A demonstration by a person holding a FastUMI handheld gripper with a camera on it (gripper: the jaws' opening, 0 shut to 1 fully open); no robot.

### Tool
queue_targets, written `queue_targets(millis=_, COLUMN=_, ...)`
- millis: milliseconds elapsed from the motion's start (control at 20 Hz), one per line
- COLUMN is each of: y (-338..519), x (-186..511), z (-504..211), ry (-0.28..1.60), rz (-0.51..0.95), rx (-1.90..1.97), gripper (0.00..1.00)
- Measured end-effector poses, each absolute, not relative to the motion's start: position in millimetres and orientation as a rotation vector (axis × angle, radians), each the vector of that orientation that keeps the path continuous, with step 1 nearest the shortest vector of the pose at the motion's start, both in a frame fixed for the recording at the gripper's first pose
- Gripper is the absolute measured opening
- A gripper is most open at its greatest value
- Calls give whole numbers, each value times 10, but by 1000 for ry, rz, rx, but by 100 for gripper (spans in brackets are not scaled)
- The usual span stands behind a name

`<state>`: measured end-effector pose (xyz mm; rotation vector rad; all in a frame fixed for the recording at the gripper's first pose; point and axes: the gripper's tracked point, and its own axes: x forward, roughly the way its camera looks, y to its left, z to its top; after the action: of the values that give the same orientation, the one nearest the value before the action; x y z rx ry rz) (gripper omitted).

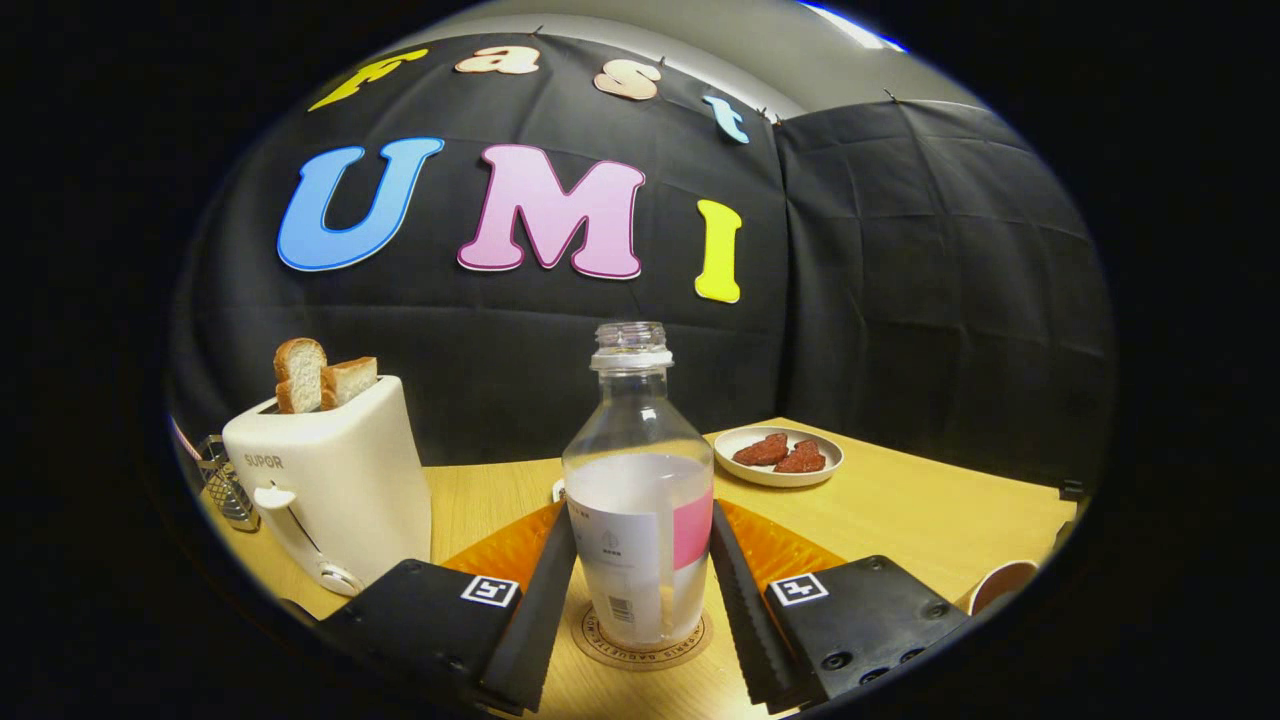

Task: Take the bottle from table, then pour the juice into the cup, finally place the bottle on the coaster

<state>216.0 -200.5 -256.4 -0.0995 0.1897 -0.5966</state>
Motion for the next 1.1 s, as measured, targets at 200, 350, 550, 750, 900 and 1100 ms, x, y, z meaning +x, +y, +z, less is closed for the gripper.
queue_targets(millis=200, y=-2006, x=2152, z=-2634, ry=202, rz=-589, rx=-90, gripper=76)
queue_targets(millis=350, y=-1959, x=2160, z=-2695, ry=224, rz=-563, rx=-62, gripper=78)
queue_targets(millis=550, y=-1925, x=2094, z=-2640, ry=225, rz=-555, rx=-96, gripper=84)
queue_targets(millis=750, y=-1906, x=2002, z=-2597, ry=238, rz=-550, rx=-96, gripper=98)
queue_targets(millis=900, y=-1810, x=1899, z=-2530, ry=247, rz=-516, rx=-100, gripper=98)
queue_targets(millis=1100, y=-1642, x=1650, z=-2200, ry=220, rz=-447, rx=-149, gripper=97)
